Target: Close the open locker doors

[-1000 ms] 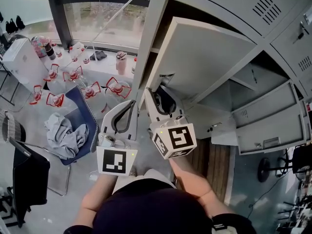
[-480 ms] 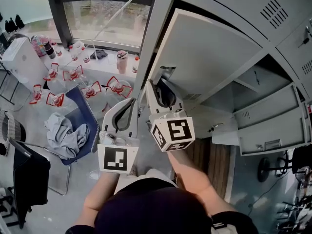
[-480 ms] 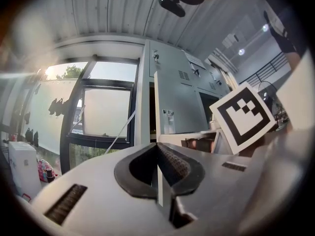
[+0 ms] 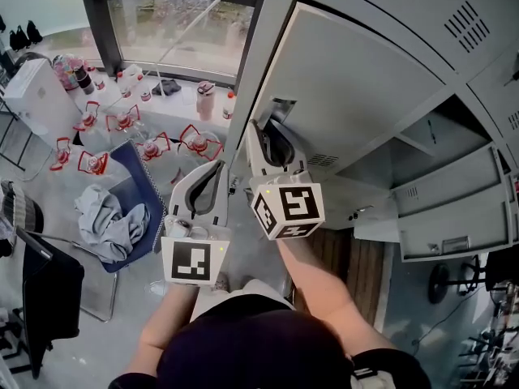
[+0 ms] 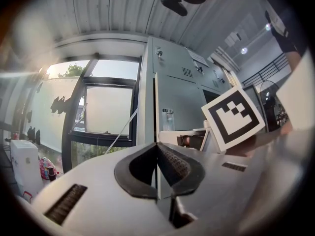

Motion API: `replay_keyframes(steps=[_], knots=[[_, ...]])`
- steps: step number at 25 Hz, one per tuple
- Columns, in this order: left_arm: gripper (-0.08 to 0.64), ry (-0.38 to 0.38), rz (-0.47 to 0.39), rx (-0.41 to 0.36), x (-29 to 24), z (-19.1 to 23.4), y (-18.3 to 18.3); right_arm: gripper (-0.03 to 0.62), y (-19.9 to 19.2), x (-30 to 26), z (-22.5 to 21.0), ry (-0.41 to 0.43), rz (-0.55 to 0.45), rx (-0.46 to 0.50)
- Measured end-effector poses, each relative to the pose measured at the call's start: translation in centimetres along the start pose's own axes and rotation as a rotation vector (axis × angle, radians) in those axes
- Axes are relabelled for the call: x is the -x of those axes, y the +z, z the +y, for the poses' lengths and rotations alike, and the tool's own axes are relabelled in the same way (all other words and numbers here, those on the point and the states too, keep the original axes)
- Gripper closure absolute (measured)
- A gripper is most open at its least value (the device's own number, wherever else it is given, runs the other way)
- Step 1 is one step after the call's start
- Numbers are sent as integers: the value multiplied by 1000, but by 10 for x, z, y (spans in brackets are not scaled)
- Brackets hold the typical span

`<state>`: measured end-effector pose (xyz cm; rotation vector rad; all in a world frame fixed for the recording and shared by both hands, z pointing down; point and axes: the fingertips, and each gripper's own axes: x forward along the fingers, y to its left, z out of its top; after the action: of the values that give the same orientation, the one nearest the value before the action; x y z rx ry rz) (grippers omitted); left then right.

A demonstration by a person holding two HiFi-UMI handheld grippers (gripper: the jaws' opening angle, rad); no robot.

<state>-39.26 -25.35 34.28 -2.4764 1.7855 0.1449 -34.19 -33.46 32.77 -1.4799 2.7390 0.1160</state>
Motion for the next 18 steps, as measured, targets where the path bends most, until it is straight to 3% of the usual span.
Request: replay_keyframes(steps=[18], knots=[[557,11,25,14,-12,6,-10,548,-3,-24,-22,-28,-2,-1]])
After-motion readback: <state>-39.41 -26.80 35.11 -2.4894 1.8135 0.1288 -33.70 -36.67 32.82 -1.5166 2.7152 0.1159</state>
